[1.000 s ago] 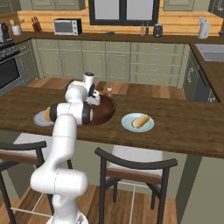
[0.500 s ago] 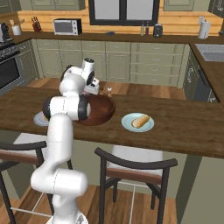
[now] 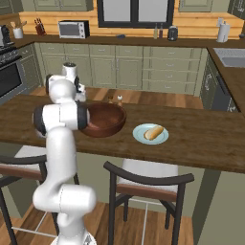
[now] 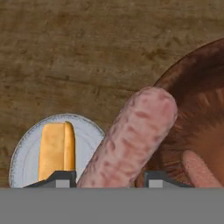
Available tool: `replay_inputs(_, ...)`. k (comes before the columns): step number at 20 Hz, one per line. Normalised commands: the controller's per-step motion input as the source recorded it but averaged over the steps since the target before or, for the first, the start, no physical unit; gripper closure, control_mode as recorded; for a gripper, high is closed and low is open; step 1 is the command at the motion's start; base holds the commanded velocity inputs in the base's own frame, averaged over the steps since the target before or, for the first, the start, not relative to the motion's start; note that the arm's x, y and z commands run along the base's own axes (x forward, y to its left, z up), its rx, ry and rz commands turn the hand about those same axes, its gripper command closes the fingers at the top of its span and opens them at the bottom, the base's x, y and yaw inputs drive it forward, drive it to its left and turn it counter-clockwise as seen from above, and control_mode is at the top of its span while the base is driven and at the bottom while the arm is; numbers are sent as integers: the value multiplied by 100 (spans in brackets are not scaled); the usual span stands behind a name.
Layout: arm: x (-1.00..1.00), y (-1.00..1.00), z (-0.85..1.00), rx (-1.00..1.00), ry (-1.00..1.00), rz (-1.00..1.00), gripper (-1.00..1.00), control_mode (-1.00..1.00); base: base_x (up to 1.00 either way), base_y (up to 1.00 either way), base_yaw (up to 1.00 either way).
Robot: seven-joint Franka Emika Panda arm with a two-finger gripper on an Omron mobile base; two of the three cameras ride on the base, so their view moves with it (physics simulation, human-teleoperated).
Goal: Place one bun and one sausage from the bowl on each plate.
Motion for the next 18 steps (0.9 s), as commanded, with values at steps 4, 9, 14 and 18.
replay_inputs(4,-58,100,0,-21,-1,25,100,-100,0,0,0)
replay_inputs(9,-49,90,-1,-24,0,17,100,-100,0,0,0)
replay_inputs(14,-21,39,-15,-28,0,8,100,-100,0,0,0)
replay_inputs(18,-18,28,-26,-29,3,4,100,-100,0,0,0)
